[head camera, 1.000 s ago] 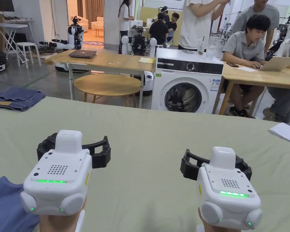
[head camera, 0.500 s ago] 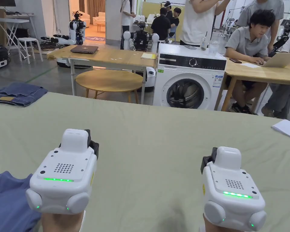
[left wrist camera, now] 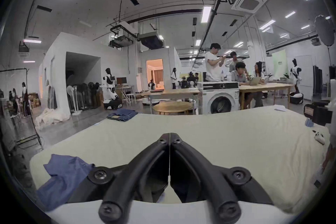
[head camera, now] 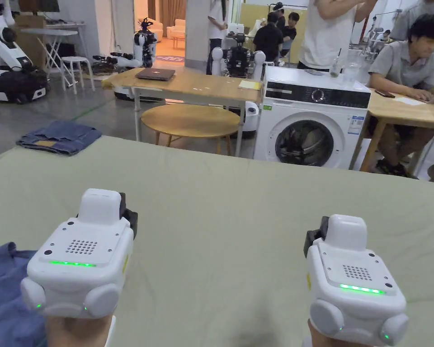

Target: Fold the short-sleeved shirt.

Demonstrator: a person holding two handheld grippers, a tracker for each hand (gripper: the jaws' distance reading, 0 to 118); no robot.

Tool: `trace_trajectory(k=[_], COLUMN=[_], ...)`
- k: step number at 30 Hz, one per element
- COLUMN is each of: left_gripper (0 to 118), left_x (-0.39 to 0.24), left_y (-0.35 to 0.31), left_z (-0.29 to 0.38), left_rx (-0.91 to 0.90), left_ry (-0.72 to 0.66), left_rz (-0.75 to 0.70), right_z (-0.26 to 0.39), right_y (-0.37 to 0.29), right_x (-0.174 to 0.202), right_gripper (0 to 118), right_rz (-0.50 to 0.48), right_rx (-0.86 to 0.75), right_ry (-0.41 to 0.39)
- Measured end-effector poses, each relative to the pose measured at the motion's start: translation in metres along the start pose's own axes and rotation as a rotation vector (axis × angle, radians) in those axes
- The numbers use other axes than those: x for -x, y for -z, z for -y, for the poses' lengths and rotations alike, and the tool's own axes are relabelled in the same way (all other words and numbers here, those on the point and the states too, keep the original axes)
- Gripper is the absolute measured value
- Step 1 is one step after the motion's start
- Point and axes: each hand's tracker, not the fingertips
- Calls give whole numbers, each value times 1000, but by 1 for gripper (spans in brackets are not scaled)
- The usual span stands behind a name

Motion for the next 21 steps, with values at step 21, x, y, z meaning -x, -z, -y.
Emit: trace_trajectory(k=[21], left_gripper=[0], left_x=[245], left_y=[-73], left_z=[29], left_rx=[386], left_ry=[-137], left_rz=[-332], right_z=[8], right_y=[-20], right_x=[211], right_gripper=[0], right_rz=[-440], right_rx=[28], right_ry=[-100])
